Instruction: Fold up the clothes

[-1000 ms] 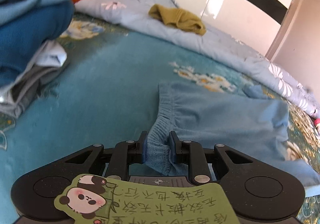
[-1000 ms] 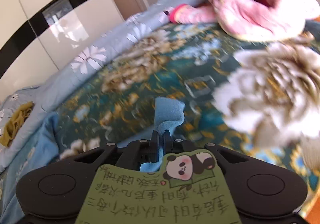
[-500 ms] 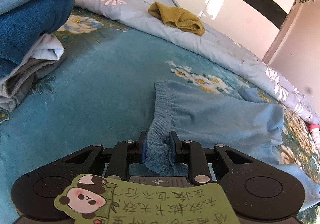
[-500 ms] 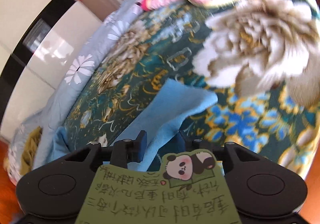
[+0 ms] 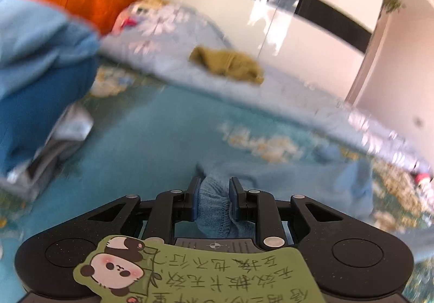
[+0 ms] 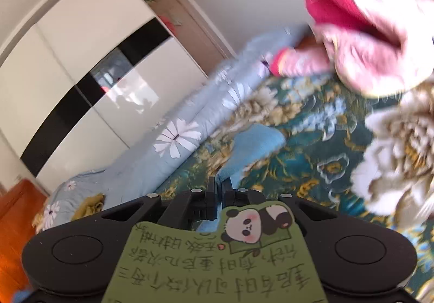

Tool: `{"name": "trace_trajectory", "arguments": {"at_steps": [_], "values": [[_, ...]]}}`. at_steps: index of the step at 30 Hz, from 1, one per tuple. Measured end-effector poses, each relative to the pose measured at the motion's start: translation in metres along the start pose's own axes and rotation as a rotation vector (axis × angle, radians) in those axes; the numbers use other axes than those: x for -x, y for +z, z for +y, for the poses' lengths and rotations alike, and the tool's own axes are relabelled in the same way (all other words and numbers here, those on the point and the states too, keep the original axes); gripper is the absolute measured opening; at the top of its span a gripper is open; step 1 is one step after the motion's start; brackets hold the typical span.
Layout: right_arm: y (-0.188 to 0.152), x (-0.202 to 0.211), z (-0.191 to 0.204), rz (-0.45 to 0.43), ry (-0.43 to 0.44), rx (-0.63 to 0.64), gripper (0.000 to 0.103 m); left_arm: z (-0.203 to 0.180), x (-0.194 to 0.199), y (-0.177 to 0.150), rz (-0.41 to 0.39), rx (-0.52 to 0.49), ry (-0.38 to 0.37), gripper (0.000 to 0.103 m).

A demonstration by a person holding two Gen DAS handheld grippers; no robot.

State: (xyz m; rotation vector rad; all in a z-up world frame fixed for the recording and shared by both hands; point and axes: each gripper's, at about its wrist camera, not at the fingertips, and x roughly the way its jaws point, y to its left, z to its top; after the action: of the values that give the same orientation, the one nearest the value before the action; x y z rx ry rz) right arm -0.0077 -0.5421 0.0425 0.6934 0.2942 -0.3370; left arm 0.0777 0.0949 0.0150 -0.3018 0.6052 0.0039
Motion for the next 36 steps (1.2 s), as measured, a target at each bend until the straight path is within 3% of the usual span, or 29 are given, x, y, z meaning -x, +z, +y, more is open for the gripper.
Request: {"name": "trace_trajectory", "arguments": {"at_steps": [3,9,10,11,12,14,19,20,24,28,31,33,36], "values": [[-0.026,-0.009,-0.028,0.112,-0.114,-0.012,0.005,0.010,-0.009,-0.020,0.092,0.016,0.028,0.020],[-0.055,-0.023,-0.055,0.235,-0.227,-0.030,0.007,0.015,-0.012,-0.021,0.130,-0.003,0.013,0.023],[-0.054,-0.022,-0.055,0.240,-0.235,-0.030,0.012,0.017,-0.010,-0.019,0.129,-0.001,0.011,0.024],[-0.052,-0.021,-0.054,0.242,-0.244,-0.030,0.013,0.019,-0.008,-0.018,0.118,0.005,0.014,0.036],[-0.050,-0.018,-0.054,0.238,-0.254,-0.024,0.015,0.024,-0.005,-0.016,0.114,0.017,0.014,0.041],[-0.044,-0.011,-0.054,0.220,-0.275,-0.011,0.032,0.032,-0.004,-0.009,0.099,0.021,0.019,0.046],[-0.026,0.002,-0.060,0.117,-0.414,0.024,0.036,0.036,-0.036,0.023,0.062,-0.034,0.010,0.054],[-0.022,-0.001,-0.055,0.098,-0.416,0.029,0.036,0.034,-0.049,0.031,0.061,-0.052,-0.008,0.061],[-0.015,-0.046,-0.011,0.135,-0.236,0.036,0.037,0.015,-0.109,0.052,0.118,-0.125,-0.038,0.062],[-0.020,-0.114,0.056,0.222,-0.061,0.112,0.037,0.000,-0.151,0.052,0.199,-0.217,-0.050,0.062],[-0.029,-0.168,0.101,0.301,0.029,0.142,0.038,-0.001,-0.166,0.048,0.238,-0.201,-0.051,0.061],[-0.039,-0.199,0.125,0.351,0.057,0.183,0.038,-0.003,-0.165,0.046,0.241,-0.210,-0.069,0.053],[-0.055,-0.233,0.150,0.419,0.078,0.220,0.038,-0.009,-0.164,0.043,0.237,-0.253,-0.061,0.030]]}}
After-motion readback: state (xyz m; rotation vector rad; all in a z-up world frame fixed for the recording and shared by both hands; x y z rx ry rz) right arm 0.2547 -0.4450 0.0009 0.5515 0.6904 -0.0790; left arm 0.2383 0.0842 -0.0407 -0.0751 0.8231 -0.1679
